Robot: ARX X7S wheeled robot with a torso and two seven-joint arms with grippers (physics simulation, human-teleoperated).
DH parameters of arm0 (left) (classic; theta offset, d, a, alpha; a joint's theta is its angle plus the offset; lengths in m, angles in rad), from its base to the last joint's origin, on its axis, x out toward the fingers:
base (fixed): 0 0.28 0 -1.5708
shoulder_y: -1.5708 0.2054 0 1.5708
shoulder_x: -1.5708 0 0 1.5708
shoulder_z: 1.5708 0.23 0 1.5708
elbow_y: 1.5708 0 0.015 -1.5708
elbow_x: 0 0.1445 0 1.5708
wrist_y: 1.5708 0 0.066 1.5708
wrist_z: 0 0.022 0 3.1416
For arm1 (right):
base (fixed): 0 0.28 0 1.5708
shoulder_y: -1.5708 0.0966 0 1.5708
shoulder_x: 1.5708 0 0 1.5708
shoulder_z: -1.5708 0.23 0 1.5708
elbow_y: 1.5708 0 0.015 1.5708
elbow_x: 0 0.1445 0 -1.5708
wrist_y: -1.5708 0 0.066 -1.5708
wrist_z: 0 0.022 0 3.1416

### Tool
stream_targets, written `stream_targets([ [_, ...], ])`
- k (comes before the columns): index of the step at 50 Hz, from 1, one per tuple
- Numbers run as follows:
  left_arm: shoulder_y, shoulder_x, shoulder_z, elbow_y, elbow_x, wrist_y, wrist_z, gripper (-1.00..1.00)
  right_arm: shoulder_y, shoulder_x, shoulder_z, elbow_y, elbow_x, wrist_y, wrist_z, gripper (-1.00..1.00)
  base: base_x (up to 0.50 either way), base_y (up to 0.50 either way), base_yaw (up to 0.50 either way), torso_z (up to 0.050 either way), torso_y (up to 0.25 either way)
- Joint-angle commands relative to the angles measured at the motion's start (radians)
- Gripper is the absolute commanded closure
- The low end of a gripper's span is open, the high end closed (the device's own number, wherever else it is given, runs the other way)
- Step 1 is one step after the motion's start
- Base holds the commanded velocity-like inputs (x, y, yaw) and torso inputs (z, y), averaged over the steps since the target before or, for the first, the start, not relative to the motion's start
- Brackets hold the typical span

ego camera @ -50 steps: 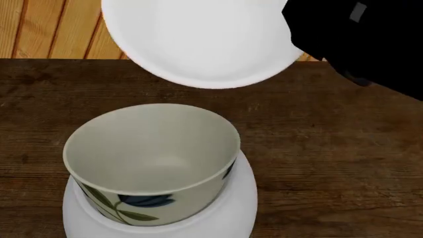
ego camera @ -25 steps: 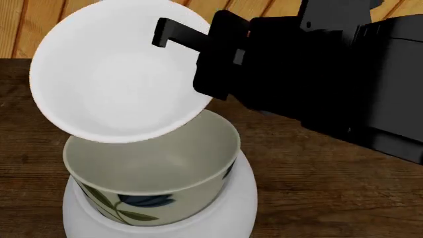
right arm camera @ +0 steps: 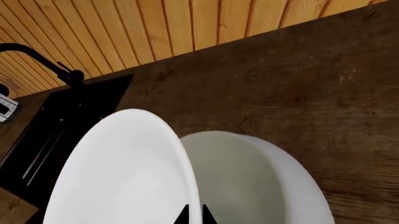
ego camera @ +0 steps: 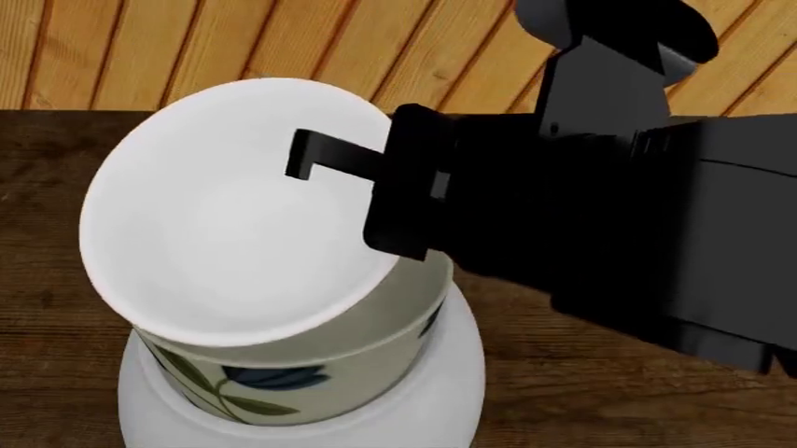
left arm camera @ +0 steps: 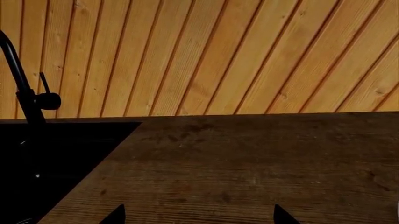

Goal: Stack the bowls from largest to smallest.

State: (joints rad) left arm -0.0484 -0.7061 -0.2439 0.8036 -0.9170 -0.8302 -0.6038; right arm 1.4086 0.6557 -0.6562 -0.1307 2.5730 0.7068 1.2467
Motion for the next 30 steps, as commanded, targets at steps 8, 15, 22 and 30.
stream_targets([
  [8,0.013,0.002,-0.016,0.005,-0.017,0.011,0.029,-1.0,-0.001,0.003,0.0,0.007,-0.045,0.01,-0.019,1.0,0.0,0.0,0.0,0.0,0.0],
  [15,0.023,-0.003,-0.029,0.007,-0.024,0.015,0.032,-1.0,-0.019,0.008,-0.012,-0.011,-0.038,0.016,-0.018,1.0,0.0,0.0,0.0,0.0,0.0],
  [22,0.011,0.0,-0.015,0.006,-0.022,0.012,0.024,-1.0,-0.023,0.009,-0.021,-0.017,-0.029,0.02,-0.017,1.0,0.0,0.0,0.0,0.0,0.0],
  [30,0.016,-0.006,-0.021,0.008,-0.03,0.012,0.027,-1.0,-0.007,0.012,-0.023,-0.002,-0.04,0.03,-0.023,1.0,0.0,0.0,0.0,0.0,0.0],
])
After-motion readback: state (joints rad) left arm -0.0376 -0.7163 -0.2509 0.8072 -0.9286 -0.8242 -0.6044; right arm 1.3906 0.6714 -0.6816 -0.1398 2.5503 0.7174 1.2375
